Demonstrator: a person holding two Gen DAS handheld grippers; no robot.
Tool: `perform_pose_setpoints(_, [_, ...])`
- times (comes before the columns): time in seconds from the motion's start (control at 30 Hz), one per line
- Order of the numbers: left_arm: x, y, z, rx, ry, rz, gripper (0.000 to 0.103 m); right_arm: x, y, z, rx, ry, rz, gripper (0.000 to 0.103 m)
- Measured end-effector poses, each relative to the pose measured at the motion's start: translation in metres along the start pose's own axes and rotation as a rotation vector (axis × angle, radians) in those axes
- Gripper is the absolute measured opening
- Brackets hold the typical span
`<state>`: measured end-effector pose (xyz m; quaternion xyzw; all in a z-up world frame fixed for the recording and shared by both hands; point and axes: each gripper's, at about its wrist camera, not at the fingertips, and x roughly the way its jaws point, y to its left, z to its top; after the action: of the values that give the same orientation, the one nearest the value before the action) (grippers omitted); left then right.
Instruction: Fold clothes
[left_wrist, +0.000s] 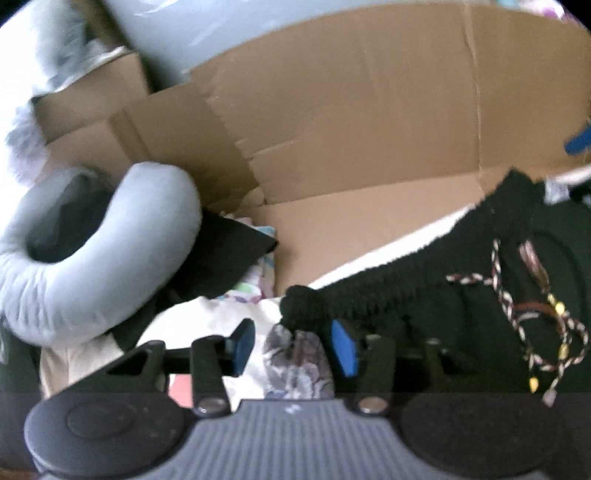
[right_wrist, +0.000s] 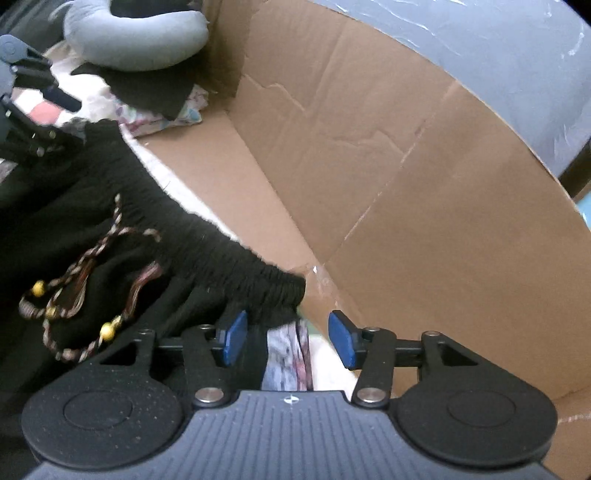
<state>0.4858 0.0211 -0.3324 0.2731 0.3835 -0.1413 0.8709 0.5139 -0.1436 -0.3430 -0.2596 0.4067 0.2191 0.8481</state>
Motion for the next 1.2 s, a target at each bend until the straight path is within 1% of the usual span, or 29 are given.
perform_pose_setpoints(0.07, [-0.011, 0.005, -0.001, -0.032, -0.004, -0.025, 0.050, -0.008, -0.006, -0.008, 0.023, -0.002, 0.011, 0.056])
perform_pose_setpoints(0.13, [-0.025, 0.005, -0.002, -0.036, -0.012, -0.038, 0.050, -0.020, -0.011, -0.014, 0.061, -0.005, 0.026, 0.056])
perform_pose_setpoints(0.27, [-0.058, 0.000, -0.011, -0.061, -0.034, -0.075, 0.050, -0.057, -0.013, -0.030, 0.106, -0.009, 0.063, 0.056])
perform_pose_setpoints(0.4, [-0.093, -0.012, -0.029, -0.088, -0.051, -0.105, 0.050, -0.102, -0.011, -0.047, 0.118, -0.032, 0.093, 0.056])
perform_pose_setpoints(0.53, [-0.129, -0.032, -0.051, -0.099, -0.052, -0.155, 0.050, -0.156, -0.011, -0.073, 0.114, -0.060, 0.080, 0.056])
perform_pose_setpoints(0.63, [-0.155, -0.045, -0.064, -0.115, -0.054, -0.196, 0.050, -0.194, -0.014, -0.100, 0.162, -0.073, 0.088, 0.056])
perform_pose_setpoints(0.73, [-0.178, -0.057, -0.072, -0.138, -0.042, -0.212, 0.050, -0.222, -0.014, -0.133, 0.204, -0.065, 0.089, 0.056])
perform_pose_setpoints(0.93, [-0.211, -0.074, -0.083, -0.198, -0.030, -0.230, 0.050, -0.260, -0.008, -0.198, 0.304, -0.040, 0.100, 0.056])
perform_pose_setpoints(1.03, [-0.218, -0.086, -0.091, -0.217, -0.009, -0.244, 0.049, -0.276, -0.003, -0.231, 0.363, -0.036, 0.078, 0.055])
perform_pose_setpoints(1.1, [-0.220, -0.096, -0.099, -0.235, 0.015, -0.263, 0.042, -0.283, -0.001, -0.253, 0.426, -0.040, 0.074, 0.054])
perform_pose_setpoints(1.17, [-0.223, -0.105, -0.108, -0.260, 0.044, -0.287, 0.039, -0.286, -0.001, -0.270, 0.474, -0.035, 0.059, 0.051])
perform_pose_setpoints(1.2, [-0.223, -0.110, -0.113, -0.263, 0.061, -0.293, 0.038, -0.287, -0.002, -0.279, 0.519, -0.040, 0.045, 0.049])
